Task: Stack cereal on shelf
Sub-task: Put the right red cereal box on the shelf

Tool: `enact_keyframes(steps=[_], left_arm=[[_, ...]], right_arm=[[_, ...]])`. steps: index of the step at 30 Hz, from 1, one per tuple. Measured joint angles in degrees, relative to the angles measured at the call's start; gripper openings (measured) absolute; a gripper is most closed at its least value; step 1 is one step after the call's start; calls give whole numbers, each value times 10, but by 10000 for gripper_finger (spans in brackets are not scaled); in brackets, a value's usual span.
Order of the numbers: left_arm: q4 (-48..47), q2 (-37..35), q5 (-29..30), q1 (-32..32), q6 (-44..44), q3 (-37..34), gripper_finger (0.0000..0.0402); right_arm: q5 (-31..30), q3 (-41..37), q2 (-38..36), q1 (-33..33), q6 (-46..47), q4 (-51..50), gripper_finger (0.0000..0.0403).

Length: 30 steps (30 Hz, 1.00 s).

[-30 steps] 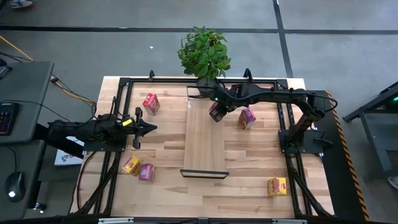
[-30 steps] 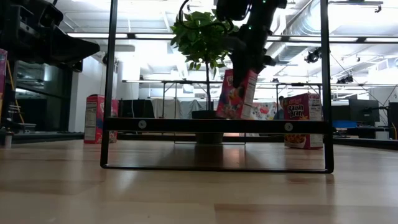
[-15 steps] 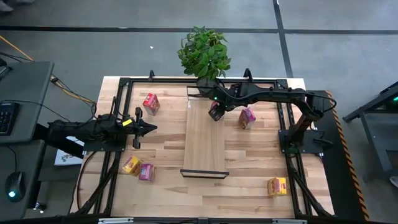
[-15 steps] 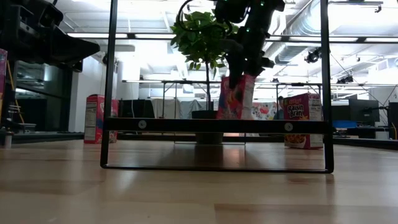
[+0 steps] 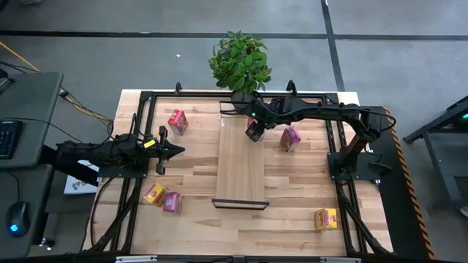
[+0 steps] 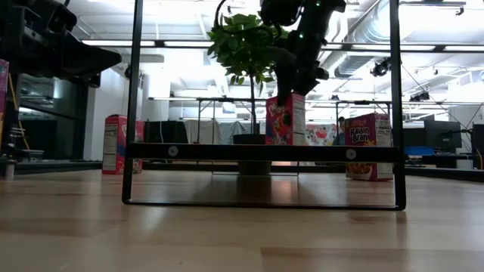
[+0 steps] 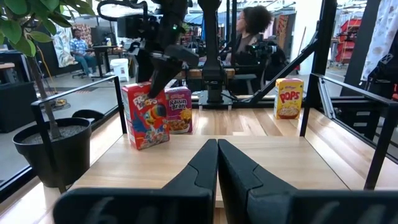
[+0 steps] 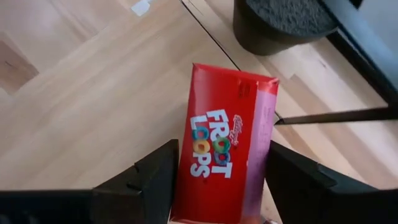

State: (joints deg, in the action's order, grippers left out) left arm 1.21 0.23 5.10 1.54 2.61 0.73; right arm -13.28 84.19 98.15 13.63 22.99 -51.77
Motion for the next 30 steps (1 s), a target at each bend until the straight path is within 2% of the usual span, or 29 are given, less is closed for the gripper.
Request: enact_keyframes(steps=[10, 20, 25, 30], left_arm=[[0, 0, 0, 0, 0, 0, 3], [0, 0, 0, 0, 0, 0, 3], [0, 0, 0, 0, 0, 0, 3], [0, 0, 0, 0, 0, 0, 3]], right_arm=[[2, 36, -1, -1, -86, -19, 218], [1, 88, -2, -21, -130, -98, 204], [-38, 68, -31, -36, -128, -157, 168], [-78, -45, -121, -37, -89, -123, 84]])
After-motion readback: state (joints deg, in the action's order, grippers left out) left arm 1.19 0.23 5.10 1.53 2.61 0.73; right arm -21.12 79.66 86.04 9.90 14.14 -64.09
